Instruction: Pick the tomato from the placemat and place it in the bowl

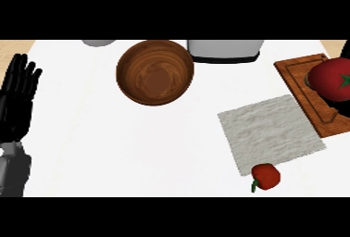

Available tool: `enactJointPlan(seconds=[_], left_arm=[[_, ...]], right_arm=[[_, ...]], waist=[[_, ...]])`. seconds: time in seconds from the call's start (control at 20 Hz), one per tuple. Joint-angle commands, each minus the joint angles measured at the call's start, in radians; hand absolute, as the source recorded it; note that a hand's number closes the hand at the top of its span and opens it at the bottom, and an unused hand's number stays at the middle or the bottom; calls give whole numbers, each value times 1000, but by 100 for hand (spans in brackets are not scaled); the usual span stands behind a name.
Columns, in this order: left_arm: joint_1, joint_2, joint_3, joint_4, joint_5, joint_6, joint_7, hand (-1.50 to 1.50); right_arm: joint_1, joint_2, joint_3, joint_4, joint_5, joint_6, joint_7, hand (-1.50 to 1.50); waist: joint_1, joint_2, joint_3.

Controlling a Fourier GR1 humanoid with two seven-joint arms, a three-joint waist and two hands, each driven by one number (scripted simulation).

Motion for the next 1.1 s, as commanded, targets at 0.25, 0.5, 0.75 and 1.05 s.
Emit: enactJointPlan(seconds=[0.25,0.5,0.75,1.05], left_arm=[[5,25,13,-57,20,-24,43,0],[-17,-4,-14,-22,-6,-5,42,0],[-34,-13,-5,18,-6,-6,2,0],[-63,-24,-20,35,-28,12,10,0]], right_arm=[[-328,180,124,-7,-102,56,375,150],[-472,283,226,151,-32,20,434,150],[-578,372,268,402,27,-43,357,150],[-615,487,300,657,102,-169,248,150]], waist=[[19,1,0],[16,3,0],[20,8,0],[21,11,1]])
